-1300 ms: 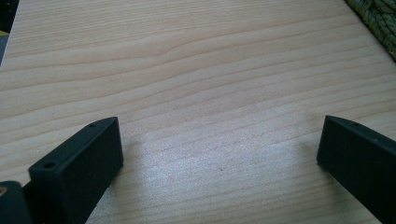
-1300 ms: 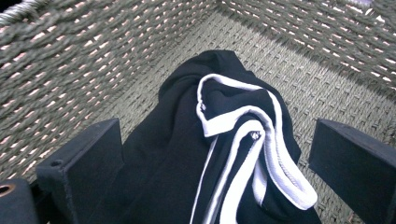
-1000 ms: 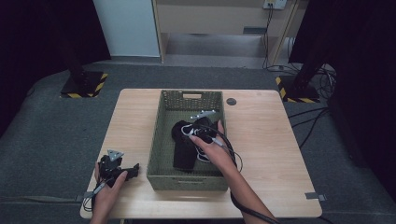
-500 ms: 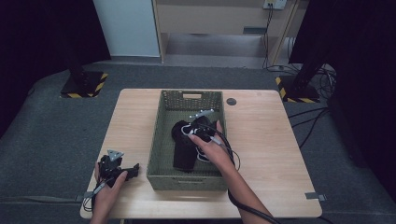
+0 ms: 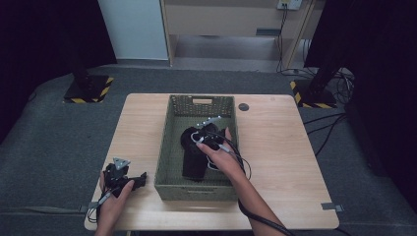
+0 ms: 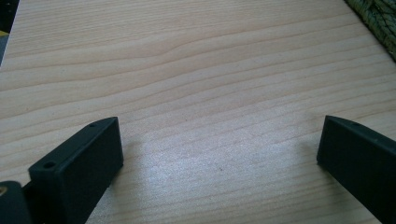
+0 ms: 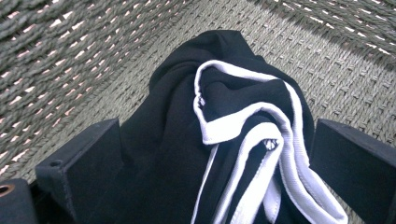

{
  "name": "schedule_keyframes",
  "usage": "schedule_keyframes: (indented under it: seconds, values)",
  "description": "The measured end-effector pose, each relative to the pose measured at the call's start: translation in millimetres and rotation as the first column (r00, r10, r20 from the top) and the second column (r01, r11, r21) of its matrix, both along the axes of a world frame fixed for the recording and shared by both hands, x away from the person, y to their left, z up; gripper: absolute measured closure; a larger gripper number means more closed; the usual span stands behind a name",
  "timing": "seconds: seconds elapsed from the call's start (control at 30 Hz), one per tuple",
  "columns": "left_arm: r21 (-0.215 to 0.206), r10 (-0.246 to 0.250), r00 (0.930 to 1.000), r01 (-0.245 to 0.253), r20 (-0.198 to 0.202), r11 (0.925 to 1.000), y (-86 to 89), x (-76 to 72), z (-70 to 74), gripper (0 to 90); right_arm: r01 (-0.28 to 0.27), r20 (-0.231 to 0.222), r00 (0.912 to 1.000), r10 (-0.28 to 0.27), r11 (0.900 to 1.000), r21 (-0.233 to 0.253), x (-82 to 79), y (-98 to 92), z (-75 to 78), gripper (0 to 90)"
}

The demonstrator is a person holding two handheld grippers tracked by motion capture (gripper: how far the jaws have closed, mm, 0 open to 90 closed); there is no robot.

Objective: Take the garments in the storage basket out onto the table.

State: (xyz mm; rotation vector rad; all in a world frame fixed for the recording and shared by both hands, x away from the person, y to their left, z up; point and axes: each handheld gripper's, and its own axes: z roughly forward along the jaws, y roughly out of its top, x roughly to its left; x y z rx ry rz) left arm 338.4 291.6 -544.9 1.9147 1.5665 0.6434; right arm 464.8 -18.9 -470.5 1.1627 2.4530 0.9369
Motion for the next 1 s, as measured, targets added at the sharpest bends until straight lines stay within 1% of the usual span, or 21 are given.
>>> schedule_keyframes:
  seconds: [0.13,0.27,0.43,0.63,0.77,0.9,1.0]
  values:
    - [0.000,0.000,1.0000,0.000,0.000,1.0000,0.0,0.0,0.0,0.0,0.007,-0.014,0.9999,-0.007,1.000,-0.009,2.8,0.5,-5.5,2.9]
    - [0.000,0.000,1.0000,0.000,0.000,1.0000,0.0,0.0,0.0,0.0,0.016,-0.016,0.9997,-0.016,1.000,-0.021,5.0,0.4,-10.8,3.1]
    - [0.000,0.000,1.0000,0.000,0.000,1.0000,0.0,0.0,0.0,0.0,0.013,-0.046,0.9989,-0.014,0.999,-0.033,7.8,2.2,-17.5,2.7]
    - [0.000,0.000,1.0000,0.000,0.000,1.0000,0.0,0.0,0.0,0.0,0.010,-0.057,0.9983,-0.012,0.999,-0.038,13.0,4.2,-19.8,2.4]
    - [0.000,0.000,1.0000,0.000,0.000,1.0000,0.0,0.1,0.0,0.0,0.010,-0.070,0.9974,-0.014,0.999,-0.053,16.7,6.0,-24.0,2.4]
    - [0.000,-0.001,1.0000,0.001,-0.001,1.0000,0.0,0.1,0.0,0.0,0.008,-0.077,0.9970,-0.012,0.998,-0.058,19.8,6.8,-25.3,2.4]
    - [0.000,-0.001,1.0000,0.001,0.000,1.0000,0.0,0.1,0.0,0.0,0.014,-0.090,0.9958,-0.020,0.998,-0.062,23.1,6.4,-27.1,2.2]
